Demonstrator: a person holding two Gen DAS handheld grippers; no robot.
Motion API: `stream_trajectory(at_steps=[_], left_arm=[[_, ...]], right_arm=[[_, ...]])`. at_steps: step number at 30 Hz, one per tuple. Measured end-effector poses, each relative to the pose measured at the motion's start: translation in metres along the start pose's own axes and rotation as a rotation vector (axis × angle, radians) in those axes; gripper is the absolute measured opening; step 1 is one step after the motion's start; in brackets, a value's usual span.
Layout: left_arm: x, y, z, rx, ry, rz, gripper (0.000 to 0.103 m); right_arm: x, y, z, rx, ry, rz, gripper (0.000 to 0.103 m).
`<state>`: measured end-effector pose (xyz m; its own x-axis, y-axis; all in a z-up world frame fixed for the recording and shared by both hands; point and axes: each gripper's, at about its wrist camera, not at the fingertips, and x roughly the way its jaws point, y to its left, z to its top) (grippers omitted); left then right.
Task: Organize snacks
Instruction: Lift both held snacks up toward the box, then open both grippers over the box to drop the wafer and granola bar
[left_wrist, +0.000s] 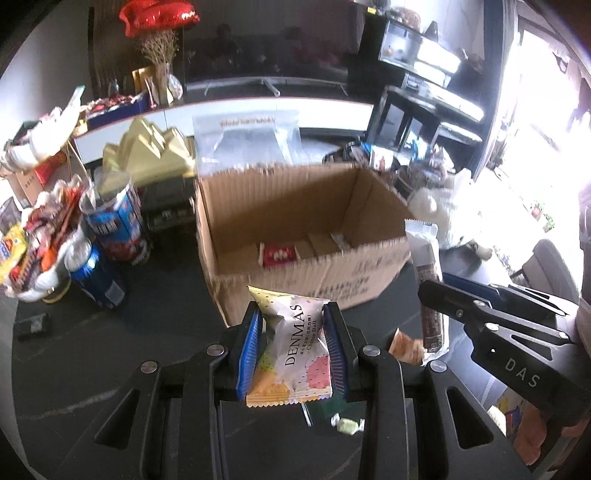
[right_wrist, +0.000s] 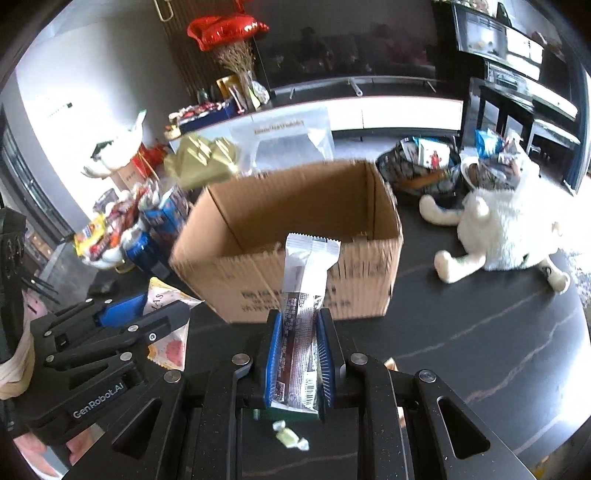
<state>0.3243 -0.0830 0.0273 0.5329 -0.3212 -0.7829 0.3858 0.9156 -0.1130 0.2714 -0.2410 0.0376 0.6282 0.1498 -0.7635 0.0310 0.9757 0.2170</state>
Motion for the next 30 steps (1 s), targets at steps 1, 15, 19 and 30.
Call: stream_trajectory(at_steps=[1,15,19,30], left_arm=[[-0.002,0.001,0.004,0.000,-0.006,0.000,0.034],[0.005,0.007,0.066,0.000,-0.045,0.004,0.034],[0.021,0.010,0.078,-0.001,-0.042,0.014,0.034],[0.058,0.018,0.092,-0.010,-0.032,0.068,0.050]], right_arm=[[-0.001,0.000,0.004,-0.001,-0.004,0.003,0.021],[0.004,0.003,0.070,-0.041,-0.052,-0.020,0.021],[0.014,0.000,0.086,-0.046,-0.064,-0.020,0.021],[0.056,-0.009,0.101,-0.063,-0.042,-0.052,0.022]])
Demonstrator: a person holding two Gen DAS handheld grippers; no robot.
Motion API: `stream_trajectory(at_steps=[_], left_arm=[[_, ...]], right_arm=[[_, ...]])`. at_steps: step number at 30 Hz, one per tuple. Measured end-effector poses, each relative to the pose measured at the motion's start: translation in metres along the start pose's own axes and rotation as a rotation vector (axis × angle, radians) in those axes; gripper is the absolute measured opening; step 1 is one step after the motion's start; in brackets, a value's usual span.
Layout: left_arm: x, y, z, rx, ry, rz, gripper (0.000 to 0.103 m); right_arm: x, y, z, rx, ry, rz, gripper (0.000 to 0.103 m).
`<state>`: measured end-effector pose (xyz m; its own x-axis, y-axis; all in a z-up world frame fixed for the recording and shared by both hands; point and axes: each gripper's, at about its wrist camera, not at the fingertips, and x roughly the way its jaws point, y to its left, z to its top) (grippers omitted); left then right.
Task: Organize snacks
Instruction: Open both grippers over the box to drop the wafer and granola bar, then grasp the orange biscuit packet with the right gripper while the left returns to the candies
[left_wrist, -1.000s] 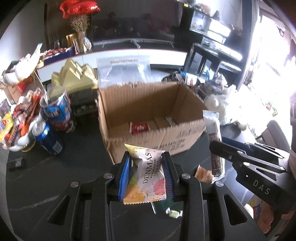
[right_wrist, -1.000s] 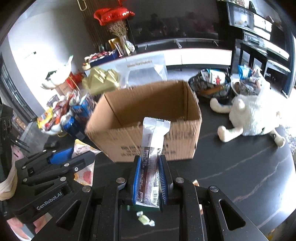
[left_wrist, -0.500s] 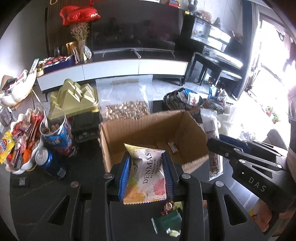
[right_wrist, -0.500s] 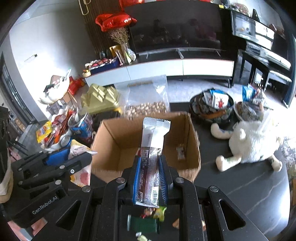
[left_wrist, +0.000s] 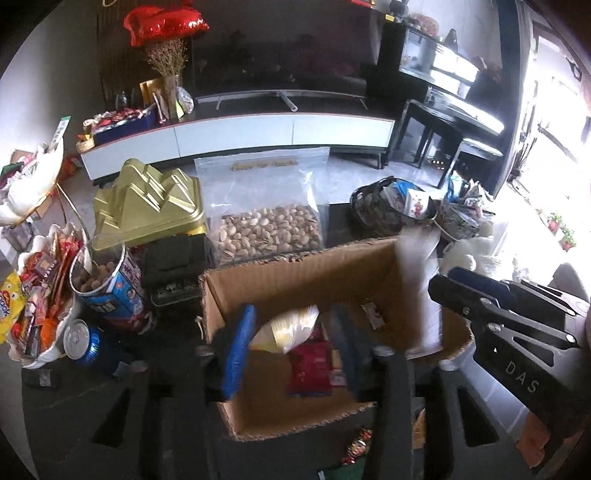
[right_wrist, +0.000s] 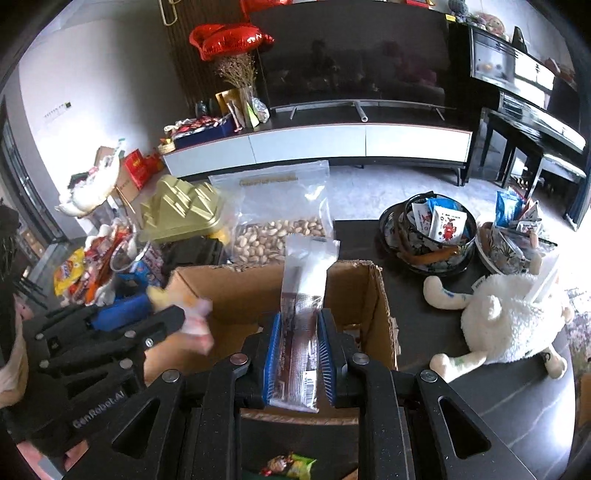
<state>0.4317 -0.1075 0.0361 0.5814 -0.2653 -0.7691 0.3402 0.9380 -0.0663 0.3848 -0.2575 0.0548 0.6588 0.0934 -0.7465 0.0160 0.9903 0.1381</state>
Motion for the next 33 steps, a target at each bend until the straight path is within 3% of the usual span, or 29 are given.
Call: stream_trajectory(at_steps=[3,19,33], left_arm=[[-0.003,-0.001,-0.005,0.010,-0.013,0.011,0.050],[-0.054,-0.032,-0.046,0.061,-0.047,-0.023,0.050],[-0.060,-0.068,-0.099,0.125,0.019,-0.075,0.052]], right_arm=[[-0.001,-0.002,-0.005,-0.001,-0.004,-0.011,0.028],[-0.052,-0.010,-0.054,-0.019,0.007,-0.001,0.028],[-0.076,-0.033,-0.118,0.003,0.063,-0.043,0.050]])
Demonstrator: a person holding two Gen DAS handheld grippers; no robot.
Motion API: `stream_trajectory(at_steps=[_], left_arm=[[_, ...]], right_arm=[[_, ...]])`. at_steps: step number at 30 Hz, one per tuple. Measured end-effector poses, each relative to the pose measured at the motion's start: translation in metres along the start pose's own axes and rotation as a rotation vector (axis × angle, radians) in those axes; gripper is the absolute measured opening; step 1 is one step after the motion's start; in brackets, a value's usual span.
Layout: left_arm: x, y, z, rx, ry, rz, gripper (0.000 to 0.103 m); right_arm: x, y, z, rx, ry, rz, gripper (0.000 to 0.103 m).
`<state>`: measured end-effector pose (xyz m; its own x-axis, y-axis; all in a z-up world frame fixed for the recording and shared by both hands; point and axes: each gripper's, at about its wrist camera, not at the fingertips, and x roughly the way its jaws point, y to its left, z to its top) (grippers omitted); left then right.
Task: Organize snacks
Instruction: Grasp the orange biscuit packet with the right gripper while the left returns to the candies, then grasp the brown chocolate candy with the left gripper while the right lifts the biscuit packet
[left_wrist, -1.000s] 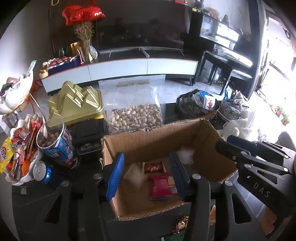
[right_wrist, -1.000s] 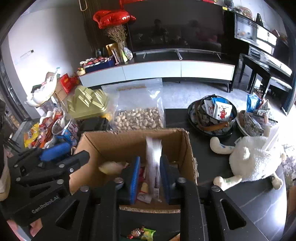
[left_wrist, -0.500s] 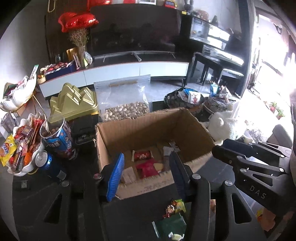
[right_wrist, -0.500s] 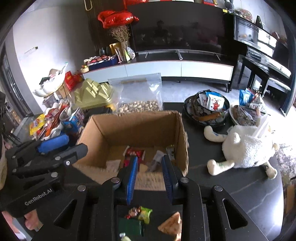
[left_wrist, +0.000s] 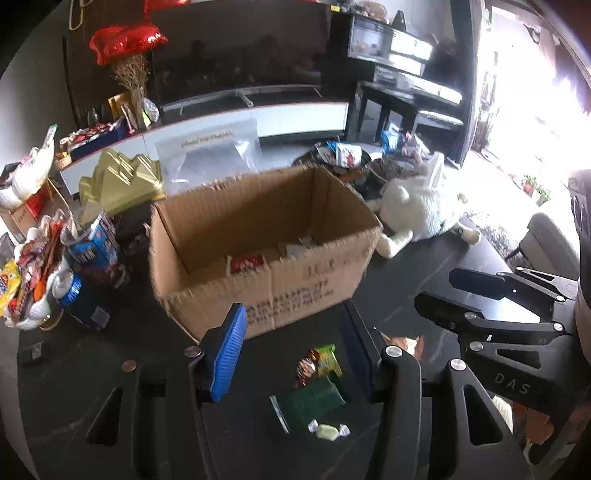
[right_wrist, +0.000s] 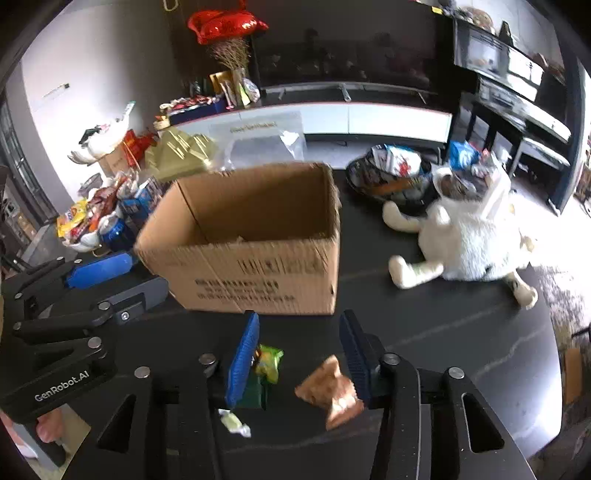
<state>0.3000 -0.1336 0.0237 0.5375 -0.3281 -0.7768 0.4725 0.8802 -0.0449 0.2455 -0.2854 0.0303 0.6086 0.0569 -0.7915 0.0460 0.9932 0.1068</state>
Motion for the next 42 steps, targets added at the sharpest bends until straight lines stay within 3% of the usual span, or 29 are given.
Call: stream_trajectory(at_steps=[15,32,37,42], left_arm=[[0.057,-0.015,-0.040,0.012,0.180,0.015,0.051],[0.107,-0.010,-0.062,0.016,0.301,0.006,0.048],[0.115,-0.008,-0.064,0.011,0.317,-0.008,0.044],[0.126,-0.003,-0.065,0.004,0.340,-0.021,0.037]], right_arm=[[0.043,-0.040,-0.040,0.111,0.166,-0.085,0.050],[0.094,-0.058,-0.071,0.286,0.303,-0.056,0.050],[0.103,-0.056,-0.073,0.317,0.321,-0.006,0.055],[0.109,-0.055,-0.074,0.335,0.328,-0.010,0.056]])
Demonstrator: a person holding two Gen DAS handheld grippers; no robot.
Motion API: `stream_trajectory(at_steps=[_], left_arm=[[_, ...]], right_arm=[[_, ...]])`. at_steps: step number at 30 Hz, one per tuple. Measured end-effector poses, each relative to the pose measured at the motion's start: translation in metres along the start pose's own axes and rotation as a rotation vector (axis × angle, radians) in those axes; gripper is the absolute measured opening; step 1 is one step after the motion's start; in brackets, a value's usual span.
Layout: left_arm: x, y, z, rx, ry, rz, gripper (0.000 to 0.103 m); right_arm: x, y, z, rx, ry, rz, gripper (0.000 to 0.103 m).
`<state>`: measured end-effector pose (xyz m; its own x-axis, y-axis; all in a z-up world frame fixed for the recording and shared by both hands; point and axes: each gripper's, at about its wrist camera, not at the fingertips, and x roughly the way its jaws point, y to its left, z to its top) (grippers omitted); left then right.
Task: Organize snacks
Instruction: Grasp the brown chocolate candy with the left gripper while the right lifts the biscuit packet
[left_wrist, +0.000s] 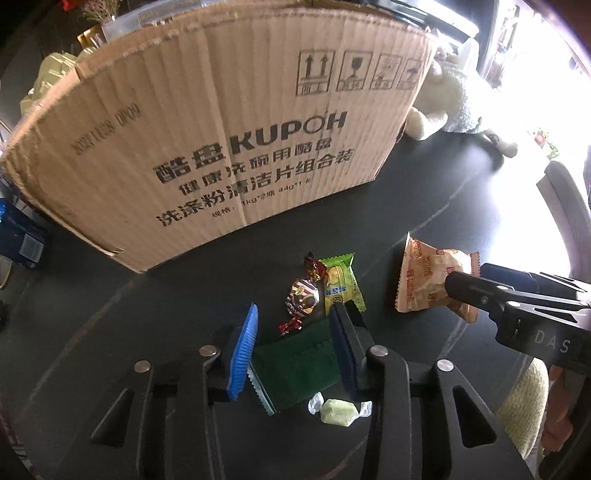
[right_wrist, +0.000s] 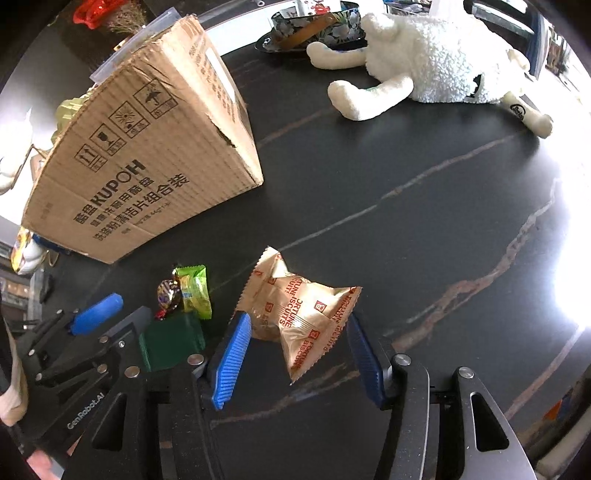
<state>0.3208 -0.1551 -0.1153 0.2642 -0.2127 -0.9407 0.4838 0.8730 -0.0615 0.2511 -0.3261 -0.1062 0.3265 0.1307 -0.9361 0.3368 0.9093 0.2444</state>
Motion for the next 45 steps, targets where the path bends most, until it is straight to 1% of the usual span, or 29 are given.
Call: stream_trajectory(at_steps=[6,8,9,13,16,22,23,24,25,29,33,37,45], left_arm=[[0.013,0.003,0.006,-0.032,0.016,-0.044,0.036],[0.017,0.002,0.007,-0.028,0.022,-0.043,0.036],[0.019,0.002,0.007,-0.025,0.024,-0.040,0.036],[0.026,0.001,0.009,-0.034,0.034,-0.054,0.032],[0.027,0.003,0.009,-0.032,0.033,-0.055,0.030],[0.036,0.002,0.016,-0.043,0.050,-0.054,0.027],[0.037,0.002,0.016,-0.047,0.051,-0.054,0.026],[0.037,0.003,0.016,-0.051,0.052,-0.056,0.024],[0.038,0.002,0.017,-0.052,0.056,-0.058,0.023],[0.038,0.001,0.017,-0.048,0.057,-0.056,0.023],[0.032,0.002,0.017,-0.051,0.038,-0.057,0.022],[0.020,0.004,0.016,-0.054,0.018,-0.065,0.022],[-0.017,0.009,0.011,-0.057,-0.049,-0.067,0.022]], right_arm=[[0.014,0.002,0.006,0.008,0.022,0.001,0.056],[0.018,0.000,0.008,0.013,0.029,0.006,0.056],[0.020,-0.001,0.009,0.019,0.032,0.013,0.058],[0.021,-0.004,0.009,0.033,0.026,0.027,0.058],[0.024,-0.003,0.009,0.031,0.042,0.037,0.058],[0.030,0.002,0.008,0.010,0.055,0.029,0.058],[0.031,0.003,0.008,0.006,0.055,0.026,0.057],[0.032,0.003,0.008,0.007,0.055,0.024,0.054],[0.033,0.004,0.004,0.010,0.053,0.023,0.053],[0.033,0.010,0.000,-0.005,0.039,0.017,0.049],[0.030,0.017,0.000,-0.018,0.022,0.018,0.046],[0.018,0.026,-0.003,-0.038,-0.005,0.013,0.045],[-0.009,0.044,-0.008,-0.080,-0.070,0.016,0.045]])
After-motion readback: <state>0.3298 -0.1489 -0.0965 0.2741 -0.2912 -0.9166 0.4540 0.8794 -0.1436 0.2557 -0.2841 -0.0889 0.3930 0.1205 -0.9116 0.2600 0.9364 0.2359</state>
